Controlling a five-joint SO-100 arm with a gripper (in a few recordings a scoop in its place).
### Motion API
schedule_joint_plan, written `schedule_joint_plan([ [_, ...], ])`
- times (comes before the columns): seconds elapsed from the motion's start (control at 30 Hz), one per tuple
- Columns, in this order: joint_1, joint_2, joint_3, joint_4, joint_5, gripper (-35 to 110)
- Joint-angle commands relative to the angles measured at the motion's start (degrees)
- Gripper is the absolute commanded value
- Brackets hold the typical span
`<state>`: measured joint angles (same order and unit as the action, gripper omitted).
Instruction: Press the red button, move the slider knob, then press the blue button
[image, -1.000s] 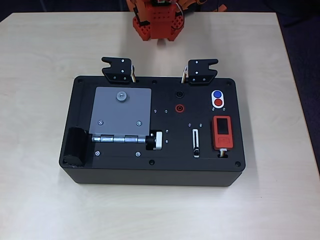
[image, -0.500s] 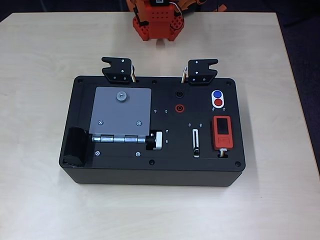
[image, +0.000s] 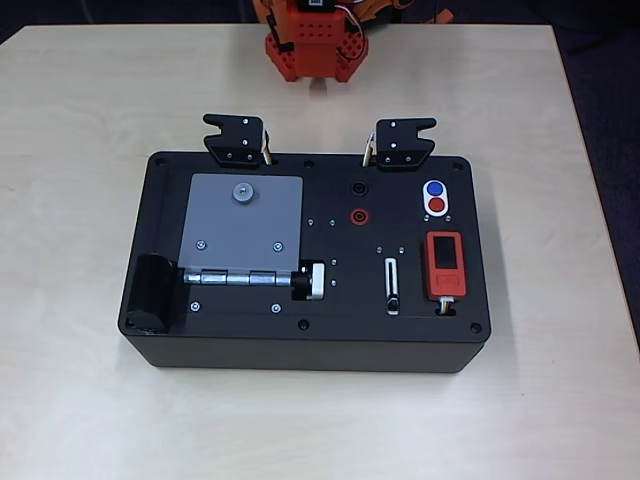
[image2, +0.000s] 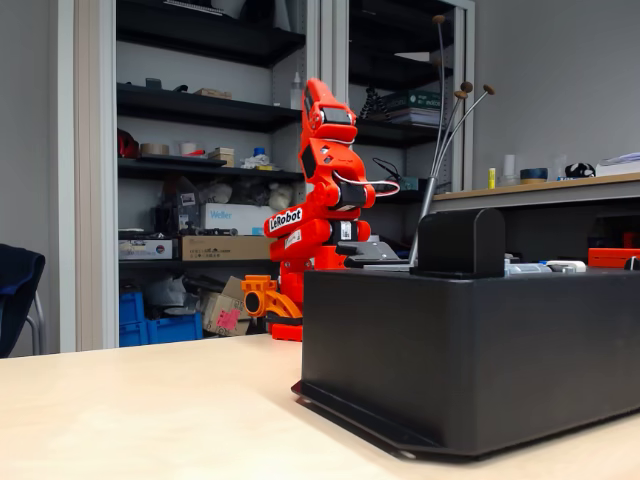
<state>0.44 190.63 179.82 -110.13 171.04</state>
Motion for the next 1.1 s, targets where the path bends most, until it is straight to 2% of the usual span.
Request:
schedule_joint_plan([
  [0.0, 1.32, -0.53, 0.18, -0.97, 18.98, 0],
  [0.1, 1.32, -0.53, 0.18, -0.88, 21.71, 0],
  [0.17, 1.32, -0.53, 0.18, -0.88, 19.86, 0],
  [0.37, 1.32, -0.53, 0.18, -0.88, 5.27, 0],
  [0.47, 1.32, -0.53, 0.18, -0.88, 1.14, 0],
  [1.07, 1.32, -0.53, 0.18, -0.88, 1.76, 0],
])
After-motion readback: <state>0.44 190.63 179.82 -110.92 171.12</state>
